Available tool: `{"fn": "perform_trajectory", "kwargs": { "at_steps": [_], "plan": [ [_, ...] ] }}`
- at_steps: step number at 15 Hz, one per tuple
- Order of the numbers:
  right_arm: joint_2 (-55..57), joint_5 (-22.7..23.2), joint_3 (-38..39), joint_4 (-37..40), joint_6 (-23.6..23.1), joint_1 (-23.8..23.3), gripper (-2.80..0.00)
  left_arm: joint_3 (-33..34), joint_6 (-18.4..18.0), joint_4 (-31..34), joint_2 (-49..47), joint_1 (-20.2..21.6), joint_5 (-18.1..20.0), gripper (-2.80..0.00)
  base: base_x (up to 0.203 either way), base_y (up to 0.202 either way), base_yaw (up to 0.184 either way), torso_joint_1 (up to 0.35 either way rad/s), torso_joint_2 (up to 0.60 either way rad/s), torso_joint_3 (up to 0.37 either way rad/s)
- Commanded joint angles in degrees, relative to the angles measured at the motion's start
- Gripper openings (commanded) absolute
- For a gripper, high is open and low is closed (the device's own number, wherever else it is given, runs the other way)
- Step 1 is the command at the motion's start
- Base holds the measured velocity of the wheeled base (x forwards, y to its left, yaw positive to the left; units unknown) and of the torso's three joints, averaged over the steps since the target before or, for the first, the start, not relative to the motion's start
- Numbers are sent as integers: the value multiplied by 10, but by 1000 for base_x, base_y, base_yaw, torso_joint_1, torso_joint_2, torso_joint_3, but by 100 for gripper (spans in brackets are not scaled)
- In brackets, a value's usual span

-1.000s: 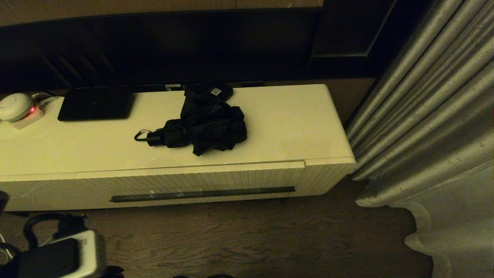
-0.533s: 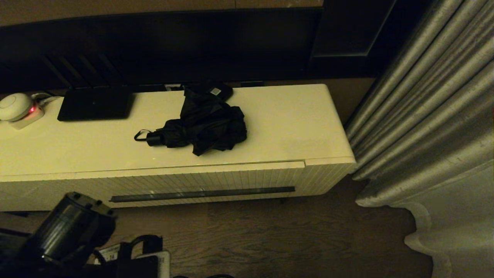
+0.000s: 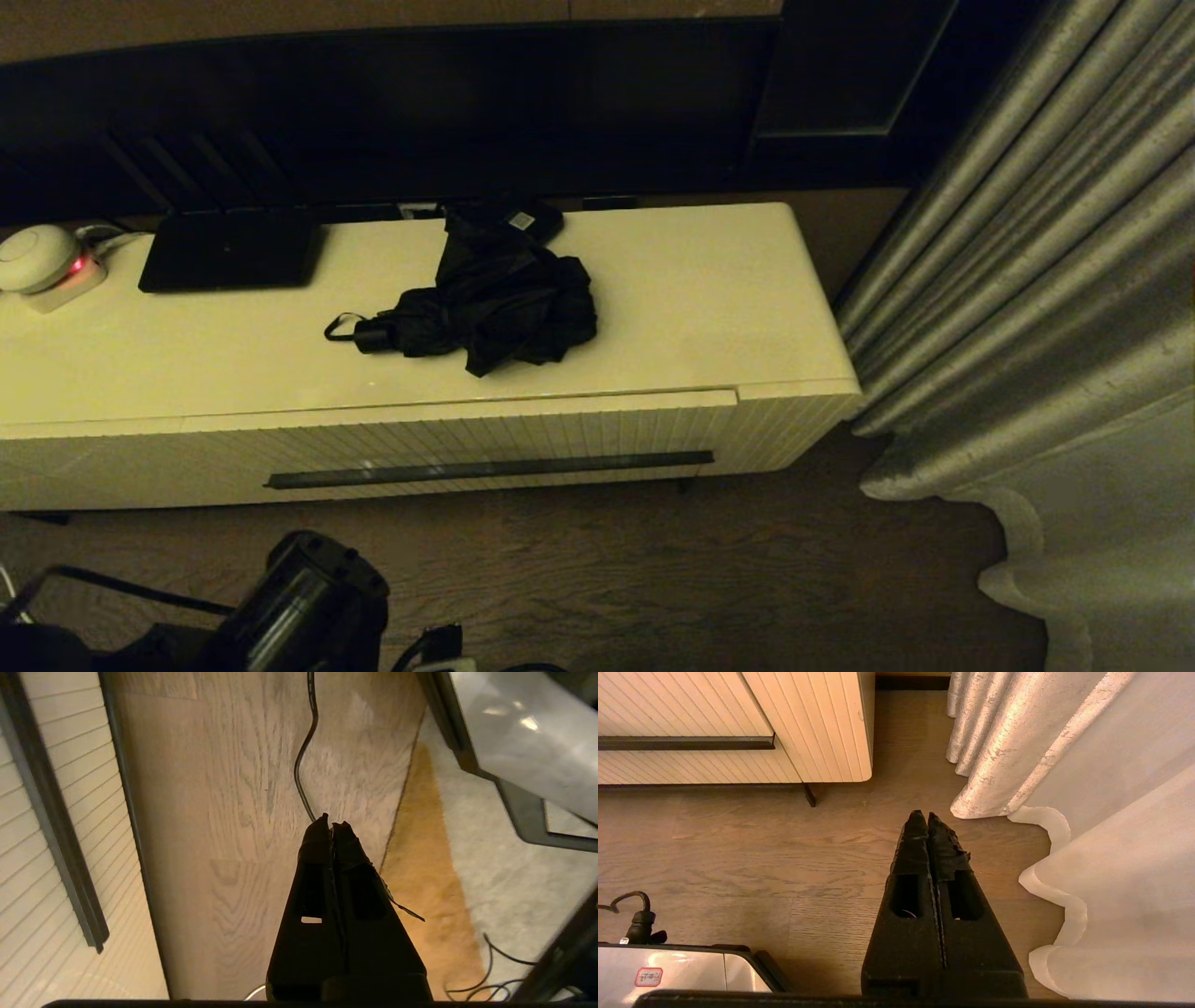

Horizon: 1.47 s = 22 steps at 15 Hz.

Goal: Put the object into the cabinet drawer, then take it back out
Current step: Open the drawer

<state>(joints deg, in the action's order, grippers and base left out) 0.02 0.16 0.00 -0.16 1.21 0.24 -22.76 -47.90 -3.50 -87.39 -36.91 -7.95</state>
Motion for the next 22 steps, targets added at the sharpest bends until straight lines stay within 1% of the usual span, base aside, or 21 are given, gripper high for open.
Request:
{"fn": "perform_trajectory", "kwargs": {
  "at_steps": [1, 2, 4, 7, 8, 12, 15, 18, 19, 20, 21, 22],
  "plan": [
    [0, 0, 1, 0, 0, 0, -280, 19, -2, -68, -64, -5, -15, -280, 0, 0, 0, 0, 0, 0],
    [0, 0, 1, 0, 0, 0, -280, 24, -2, -81, -69, -6, -23, -280, 0, 0, 0, 0, 0, 0],
    [0, 0, 1, 0, 0, 0, -280, 31, -4, -133, -95, -14, -61, -280, 0, 0, 0, 0, 0, 0],
    [0, 0, 1, 0, 0, 0, -280, 33, -1, -153, -95, -15, -63, -280, 0, 0, 0, 0, 0, 0],
    [0, 0, 1, 0, 0, 0, -280, 33, 1, -155, -94, -15, -64, 0, 0, 0, 0, 0, 0, 0],
    [0, 0, 1, 0, 0, 0, -280, 33, -3, -165, -94, -16, -92, 0, 0, 0, 0, 0, 0, 0],
    [0, 0, 1, 0, 0, 0, -280, 32, -14, -165, -91, -16, -92, 0, 0, 0, 0, 0, 0, 0],
    [0, 0, 1, 0, 0, 0, -280, 33, -54, -164, -88, -16, -93, 0, 0, 0, 0, 0, 0, 0],
    [0, 0, 1, 0, 0, 0, -280, 33, -75, -164, -86, -15, -93, 0, 0, 0, 0, 0, 0, 0],
    [0, 0, 1, 0, 0, 0, -280, 33, -79, -164, -86, -15, -93, 0, 0, 0, 0, 0, 0, 0],
    [0, 0, 1, 0, 0, 0, -280, 32, -95, -164, -93, -13, -93, 0, 0, 0, 0, 0, 0, 0],
    [0, 0, 1, 0, 0, 0, -280, 31, -98, -165, -97, -13, -94, 0, 0, 0, 0, 0, 0, 0]
  ]
}}
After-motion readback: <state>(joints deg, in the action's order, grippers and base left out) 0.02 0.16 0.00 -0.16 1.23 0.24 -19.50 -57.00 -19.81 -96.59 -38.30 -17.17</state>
